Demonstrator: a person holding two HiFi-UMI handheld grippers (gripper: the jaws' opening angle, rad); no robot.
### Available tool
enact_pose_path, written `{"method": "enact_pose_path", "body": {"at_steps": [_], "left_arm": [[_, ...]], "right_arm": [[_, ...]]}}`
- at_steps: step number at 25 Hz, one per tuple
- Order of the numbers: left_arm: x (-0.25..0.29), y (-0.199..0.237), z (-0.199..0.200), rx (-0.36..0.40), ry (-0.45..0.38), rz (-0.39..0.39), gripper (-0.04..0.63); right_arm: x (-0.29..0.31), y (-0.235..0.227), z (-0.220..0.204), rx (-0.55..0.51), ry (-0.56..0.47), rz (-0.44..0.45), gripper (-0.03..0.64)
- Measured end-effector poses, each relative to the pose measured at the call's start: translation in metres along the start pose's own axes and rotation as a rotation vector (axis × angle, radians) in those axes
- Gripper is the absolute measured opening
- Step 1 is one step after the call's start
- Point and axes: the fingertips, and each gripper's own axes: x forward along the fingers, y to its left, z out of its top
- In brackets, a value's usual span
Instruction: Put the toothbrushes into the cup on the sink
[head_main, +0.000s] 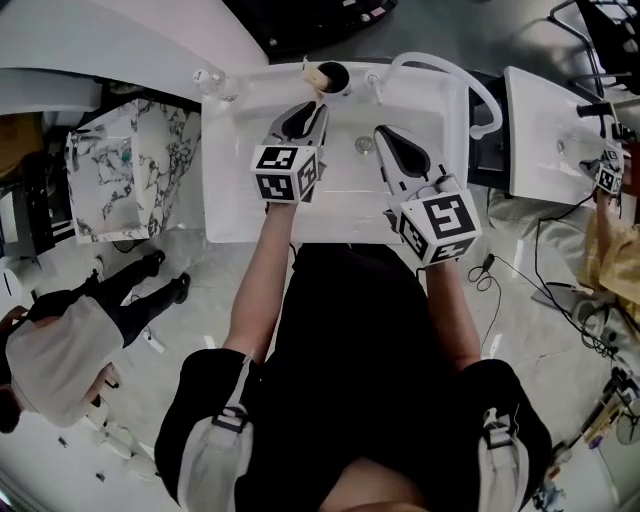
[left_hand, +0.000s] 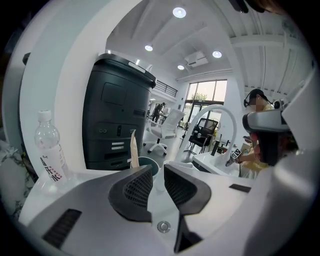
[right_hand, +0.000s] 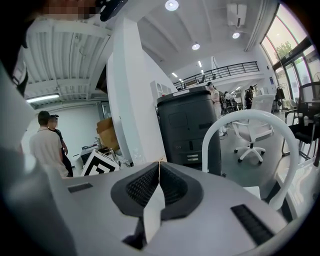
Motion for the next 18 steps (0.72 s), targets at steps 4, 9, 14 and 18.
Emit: {"method": "enact_pose_path", "body": {"at_steps": [4, 9, 14, 18], "left_arm": [[-0.016, -0.01, -0.003, -0.006, -0.023, 0.026, 0.08], [-0.036, -0.024, -0.005, -0.028, -0.076, 0.07, 0.077], [-0.051, -0.041, -0.01, -0.053, -0.118, 0.099, 0.062], [-0.063, -0.052, -0.011, -0.051, -0.14, 0.107, 0.054]], "right_arm": [[-0.012, 0.007, -0.001, -0.015, -0.006, 0.026, 0.031], [-0.025, 0.015, 0.0, -0.056, -0.02, 0.079, 0.031], [-0.037, 0.02, -0.001, -0.084, -0.024, 0.112, 0.031], [-0.042, 0.023, -0.005, -0.086, -0.028, 0.128, 0.031]]}}
